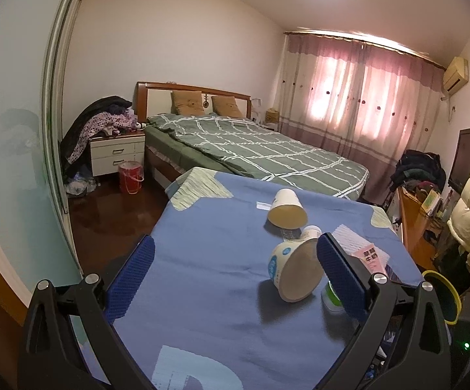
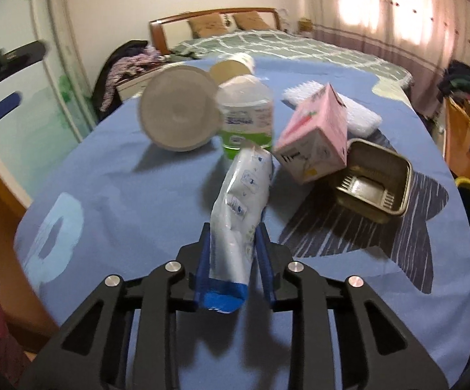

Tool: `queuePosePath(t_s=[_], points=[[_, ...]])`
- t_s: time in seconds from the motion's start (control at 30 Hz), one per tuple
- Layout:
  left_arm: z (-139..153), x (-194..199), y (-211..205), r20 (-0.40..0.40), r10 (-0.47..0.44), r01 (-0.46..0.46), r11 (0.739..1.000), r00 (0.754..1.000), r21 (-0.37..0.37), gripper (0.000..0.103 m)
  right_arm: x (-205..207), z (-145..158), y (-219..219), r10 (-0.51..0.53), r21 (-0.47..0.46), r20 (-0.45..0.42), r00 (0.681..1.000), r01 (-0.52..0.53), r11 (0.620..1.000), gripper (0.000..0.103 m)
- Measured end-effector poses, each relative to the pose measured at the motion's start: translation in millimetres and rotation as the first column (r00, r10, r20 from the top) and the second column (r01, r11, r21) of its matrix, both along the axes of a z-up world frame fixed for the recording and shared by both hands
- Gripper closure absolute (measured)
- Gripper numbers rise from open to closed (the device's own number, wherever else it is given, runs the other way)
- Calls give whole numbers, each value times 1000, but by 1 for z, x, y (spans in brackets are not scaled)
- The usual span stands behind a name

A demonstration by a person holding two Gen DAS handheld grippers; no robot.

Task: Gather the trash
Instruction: 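Grasp the white plastic packet on the table with the right gripper, then carry the white packet over the bin and release it with the right gripper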

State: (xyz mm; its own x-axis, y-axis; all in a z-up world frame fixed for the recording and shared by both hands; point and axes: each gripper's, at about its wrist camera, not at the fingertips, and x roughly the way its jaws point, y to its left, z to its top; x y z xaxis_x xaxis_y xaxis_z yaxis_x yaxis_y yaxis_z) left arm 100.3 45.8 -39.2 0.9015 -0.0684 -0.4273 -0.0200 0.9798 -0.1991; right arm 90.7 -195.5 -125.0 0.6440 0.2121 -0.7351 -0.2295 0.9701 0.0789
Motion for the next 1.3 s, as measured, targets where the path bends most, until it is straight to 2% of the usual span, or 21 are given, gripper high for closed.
queuePosePath(t_s=[0.13, 0.47, 0.73, 0.87, 0.97, 1.07, 1.2, 1.3], points=[[2, 0, -8, 3, -8, 8, 1000, 1000, 12, 5, -10, 9, 0, 24, 4, 26, 999, -24, 1000, 83], [6, 0, -33, 2, -48, 48, 998, 999, 31, 5, -26, 34, -32, -2, 57, 100, 995, -3, 998, 84], [1, 5, -67, -24, -106, 107, 992, 994, 61, 5, -19, 41, -106, -200, 88, 128, 971, 190, 978, 84], [-4, 11, -85, -47, -131, 134, 988, 990, 71, 5, -15, 39, -160, -339, 94, 131, 932, 329, 940, 84], [-10, 17, -102, -70, -151, 156, 984, 986, 84, 5, -11, 31, -205, -457, 81, 124, 881, 450, 889, 84], [-18, 28, -119, -98, -177, 186, 978, 979, 95, 5, -4, 20, -252, -576, 77, 103, 811, 571, 817, 84], [-30, 41, -142, -131, -189, 205, 971, 973, 122, 5, 7, 7, -294, -673, 77, 79, 735, 669, 739, 83], [-38, 52, -153, -153, -203, 223, 967, 967, 127, 5, 18, -1, -317, -715, 89, 44, 698, 710, 699, 83]])
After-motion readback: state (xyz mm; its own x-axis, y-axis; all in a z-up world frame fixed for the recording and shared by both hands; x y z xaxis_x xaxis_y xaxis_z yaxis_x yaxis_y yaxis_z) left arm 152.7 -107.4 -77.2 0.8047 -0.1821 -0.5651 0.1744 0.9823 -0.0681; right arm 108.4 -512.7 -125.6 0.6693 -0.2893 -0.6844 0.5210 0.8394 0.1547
